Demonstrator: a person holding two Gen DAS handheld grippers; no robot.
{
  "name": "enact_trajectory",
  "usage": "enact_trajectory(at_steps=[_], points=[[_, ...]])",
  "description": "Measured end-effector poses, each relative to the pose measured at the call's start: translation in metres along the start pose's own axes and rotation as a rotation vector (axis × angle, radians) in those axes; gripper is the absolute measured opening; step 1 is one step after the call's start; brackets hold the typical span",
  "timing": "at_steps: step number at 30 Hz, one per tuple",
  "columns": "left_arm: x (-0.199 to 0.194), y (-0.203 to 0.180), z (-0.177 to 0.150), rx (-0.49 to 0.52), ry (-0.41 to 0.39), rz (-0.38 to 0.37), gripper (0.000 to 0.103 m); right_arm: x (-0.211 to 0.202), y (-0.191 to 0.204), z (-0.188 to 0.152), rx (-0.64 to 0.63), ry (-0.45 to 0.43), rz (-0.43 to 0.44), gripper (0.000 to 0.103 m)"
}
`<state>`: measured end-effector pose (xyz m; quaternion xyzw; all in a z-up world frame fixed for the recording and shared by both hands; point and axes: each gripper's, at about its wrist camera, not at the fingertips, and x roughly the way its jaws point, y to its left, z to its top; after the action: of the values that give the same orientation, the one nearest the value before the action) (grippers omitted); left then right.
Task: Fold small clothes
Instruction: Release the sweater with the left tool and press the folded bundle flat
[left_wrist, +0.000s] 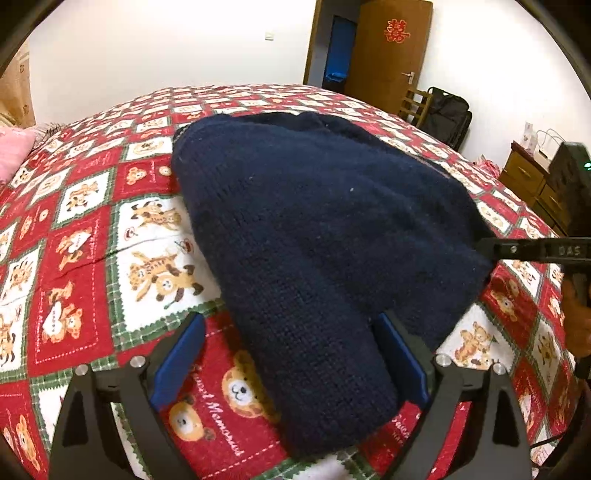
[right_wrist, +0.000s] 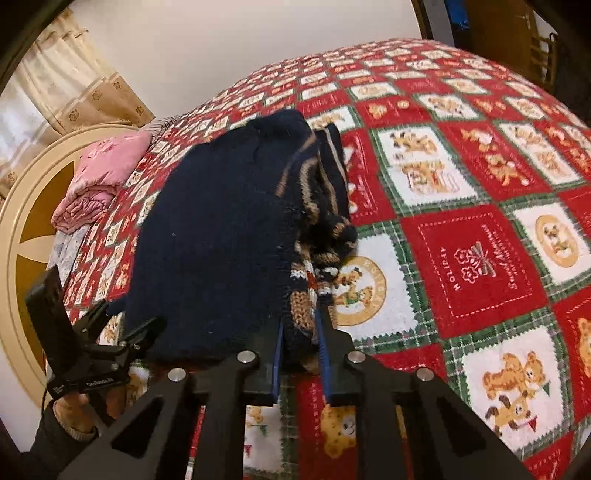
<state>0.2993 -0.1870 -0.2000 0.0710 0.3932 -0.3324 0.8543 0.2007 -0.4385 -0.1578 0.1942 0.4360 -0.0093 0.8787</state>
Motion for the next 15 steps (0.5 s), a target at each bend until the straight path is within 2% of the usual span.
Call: enact_trajectory(at_steps=[4,7,11,13,15], points=[[-0.002,0.003,-0.003,-0.017,0.002,0.0,0.098,0.013,-0.007,-0.009,0.016,0.062,-0.049,0.015],[-0.001,0.003,-0.003,-0.014,0.005,0.001,0.1,0.017,-0.013,-0.01,0.037,0.065,-0.039,0.016],[0.0,0.004,-0.003,-0.019,0.01,0.003,0.1,0.011,0.0,-0.008,-0.045,0.078,-0.108,0.02],[-0.001,0.003,-0.003,-0.015,0.01,0.014,0.101,-0.003,0.005,-0.001,-0.068,0.042,-0.161,0.028],[0.0,0.003,-0.003,-0.013,0.008,0.02,0.102,-0.022,0.016,0.008,-0.109,-0.058,-0.246,0.039]])
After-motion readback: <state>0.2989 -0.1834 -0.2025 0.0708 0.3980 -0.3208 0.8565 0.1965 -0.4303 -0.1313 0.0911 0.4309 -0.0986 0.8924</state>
